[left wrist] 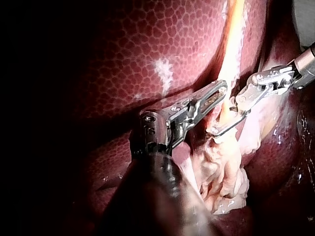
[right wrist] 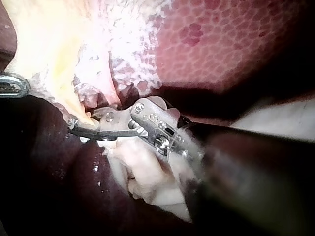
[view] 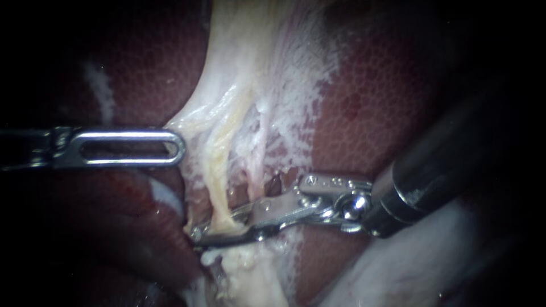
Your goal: Going back second clip left tube
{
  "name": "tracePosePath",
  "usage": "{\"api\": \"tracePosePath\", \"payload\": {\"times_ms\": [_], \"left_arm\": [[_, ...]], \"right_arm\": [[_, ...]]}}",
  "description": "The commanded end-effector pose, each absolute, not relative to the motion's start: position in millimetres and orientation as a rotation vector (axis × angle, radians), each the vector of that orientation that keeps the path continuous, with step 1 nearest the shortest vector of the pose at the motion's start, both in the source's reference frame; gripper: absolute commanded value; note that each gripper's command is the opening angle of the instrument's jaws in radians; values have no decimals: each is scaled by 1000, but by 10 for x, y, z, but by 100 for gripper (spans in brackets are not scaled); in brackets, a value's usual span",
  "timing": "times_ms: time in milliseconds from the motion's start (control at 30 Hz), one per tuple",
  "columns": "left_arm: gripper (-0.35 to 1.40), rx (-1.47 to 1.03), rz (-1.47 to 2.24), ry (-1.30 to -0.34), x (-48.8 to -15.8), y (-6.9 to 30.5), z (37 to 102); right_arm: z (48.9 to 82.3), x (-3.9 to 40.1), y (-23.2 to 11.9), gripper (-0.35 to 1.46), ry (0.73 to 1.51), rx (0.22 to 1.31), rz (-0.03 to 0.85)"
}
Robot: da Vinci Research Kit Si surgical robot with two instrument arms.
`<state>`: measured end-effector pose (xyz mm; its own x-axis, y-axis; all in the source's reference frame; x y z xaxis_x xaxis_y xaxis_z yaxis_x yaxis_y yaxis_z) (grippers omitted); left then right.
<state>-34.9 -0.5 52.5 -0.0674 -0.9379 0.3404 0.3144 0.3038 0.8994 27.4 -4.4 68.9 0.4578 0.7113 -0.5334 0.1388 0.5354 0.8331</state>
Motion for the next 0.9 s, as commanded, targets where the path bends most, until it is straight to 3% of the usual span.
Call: {"api": "tracePosePath", "payload": {"times_ms": [33, 400, 633, 900], "left_arm": [[-35, 685, -1174, -1207, -349, -5, 525], [-35, 685, -1174, -1207, -349, -5, 525], [-35, 685, -1174, -1207, -349, -5, 525], [-35, 685, -1174, -1207, -349, -6, 525]], "right_arm": [[689, 274, -45, -35, 1062, 969, 432], [688, 274, -45, -32, 1062, 969, 431], [688, 276, -44, 30, 1102, 916, 353], [687, 277, -43, 52, 1153, 830, 245]]}}
